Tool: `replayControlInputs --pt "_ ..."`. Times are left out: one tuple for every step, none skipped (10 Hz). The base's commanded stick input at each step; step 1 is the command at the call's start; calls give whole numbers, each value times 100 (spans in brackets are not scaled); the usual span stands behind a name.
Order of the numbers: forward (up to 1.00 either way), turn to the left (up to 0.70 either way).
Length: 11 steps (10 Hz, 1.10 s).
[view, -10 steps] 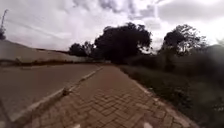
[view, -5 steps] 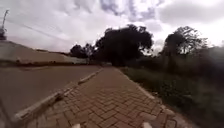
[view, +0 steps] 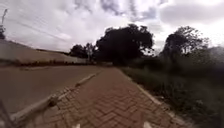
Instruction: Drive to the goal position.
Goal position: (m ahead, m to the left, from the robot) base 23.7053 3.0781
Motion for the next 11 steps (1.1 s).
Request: replayControlInputs --pt "50 0" --pt "50 0" --pt "50 0" --pt "50 0" --pt "50 0" --pt "50 0" --pt "50 0" --pt "50 0" --pt "50 0" --pt "50 0" --pt "50 0"
